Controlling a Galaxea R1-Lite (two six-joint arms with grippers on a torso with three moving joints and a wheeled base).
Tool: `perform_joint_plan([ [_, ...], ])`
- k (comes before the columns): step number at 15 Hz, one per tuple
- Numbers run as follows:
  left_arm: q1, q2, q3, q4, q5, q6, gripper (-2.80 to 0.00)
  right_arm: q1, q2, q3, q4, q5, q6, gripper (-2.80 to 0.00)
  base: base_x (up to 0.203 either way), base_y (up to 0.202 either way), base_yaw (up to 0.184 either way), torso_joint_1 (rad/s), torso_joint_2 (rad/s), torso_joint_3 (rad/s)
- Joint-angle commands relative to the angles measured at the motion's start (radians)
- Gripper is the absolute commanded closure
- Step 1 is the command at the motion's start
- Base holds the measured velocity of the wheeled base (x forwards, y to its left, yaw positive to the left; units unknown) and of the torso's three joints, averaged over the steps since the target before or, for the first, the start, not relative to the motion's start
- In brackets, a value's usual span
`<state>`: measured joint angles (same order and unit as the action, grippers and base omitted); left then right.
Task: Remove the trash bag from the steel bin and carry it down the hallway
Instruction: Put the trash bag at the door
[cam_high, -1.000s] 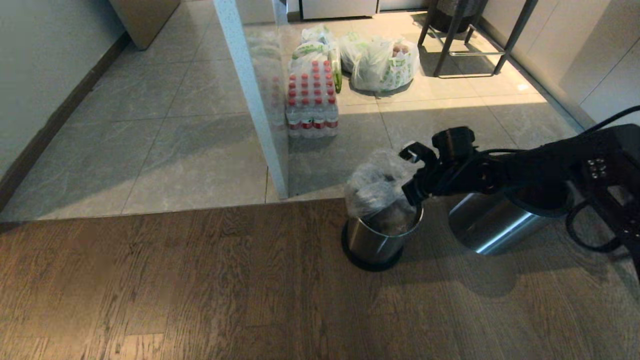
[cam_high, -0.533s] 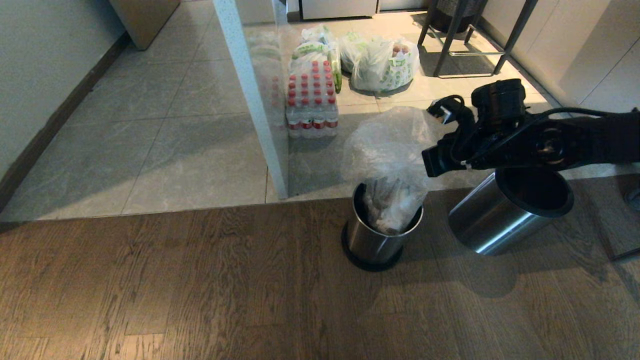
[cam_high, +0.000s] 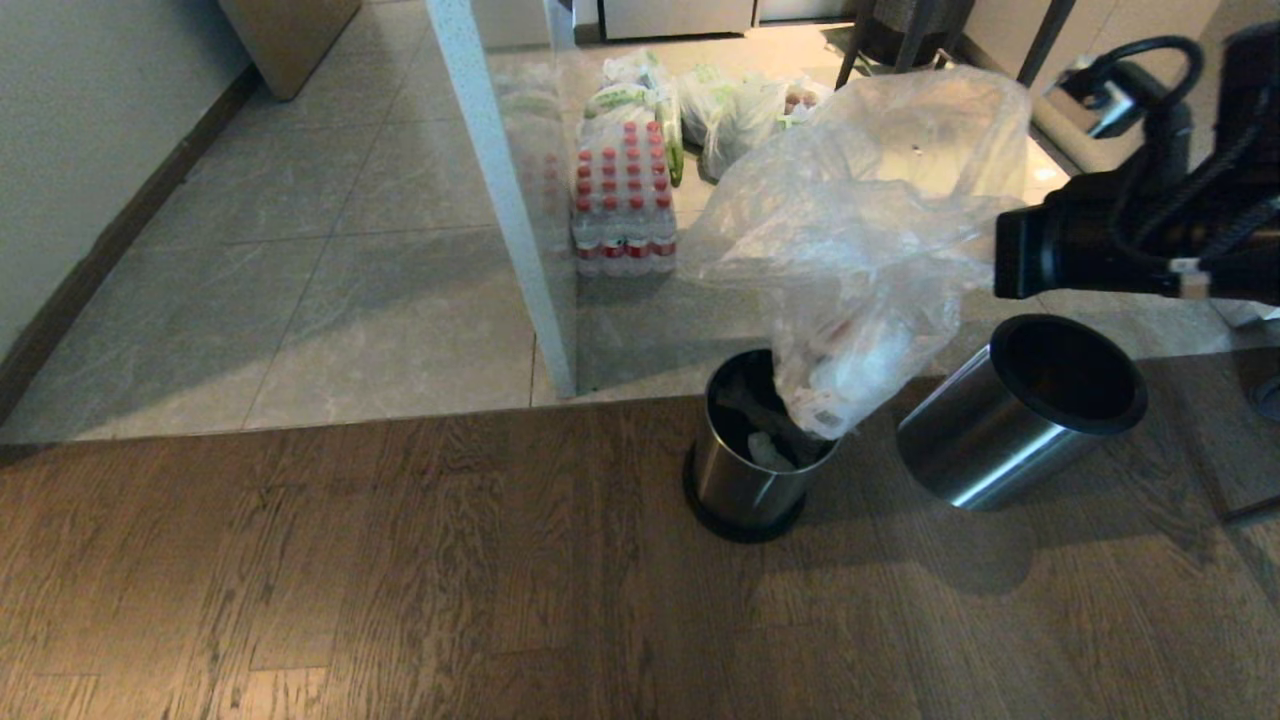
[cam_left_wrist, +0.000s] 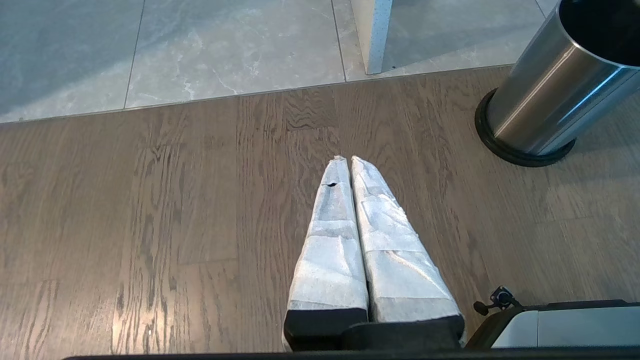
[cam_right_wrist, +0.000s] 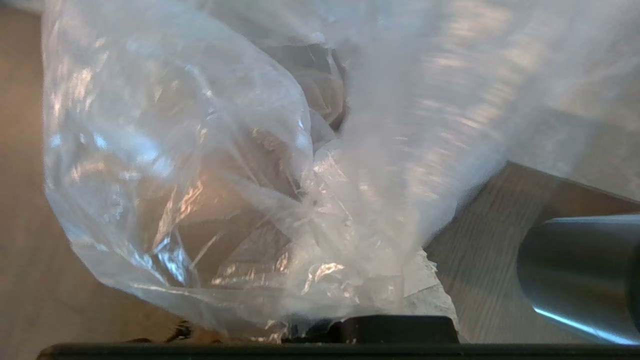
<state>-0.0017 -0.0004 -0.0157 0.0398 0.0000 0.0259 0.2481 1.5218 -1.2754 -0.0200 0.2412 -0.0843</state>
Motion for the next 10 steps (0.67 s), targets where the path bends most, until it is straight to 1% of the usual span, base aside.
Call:
perform_joint_plan([
  [1, 0.0, 0.0, 0.0, 0.0, 0.0, 0.0, 0.0, -0.008, -0.219, 0.098, -0.002, 0.004, 0.015, 0.0, 0.0, 0.0, 0.0, 0.0, 0.0, 0.0],
  [4, 0.0, 0.0, 0.0, 0.0, 0.0, 0.0, 0.0, -0.048, -0.483, 0.272, 0.046, 0.002, 0.043, 0.0, 0.0, 0.0, 0.0, 0.0, 0.0, 0.0],
  [6, 0.0, 0.0, 0.0, 0.0, 0.0, 0.0, 0.0, -0.088, -0.657, 0.39, 0.128, 0.002, 0.06, 0.0, 0.0, 0.0, 0.0, 0.0, 0.0, 0.0],
  [10, 0.0, 0.0, -0.001, 0.0, 0.0, 0.0, 0.0, -0.136, -0.964, 0.708, 0.286, 0.002, 0.074, 0.0, 0.0, 0.0, 0.0, 0.0, 0.0, 0.0],
])
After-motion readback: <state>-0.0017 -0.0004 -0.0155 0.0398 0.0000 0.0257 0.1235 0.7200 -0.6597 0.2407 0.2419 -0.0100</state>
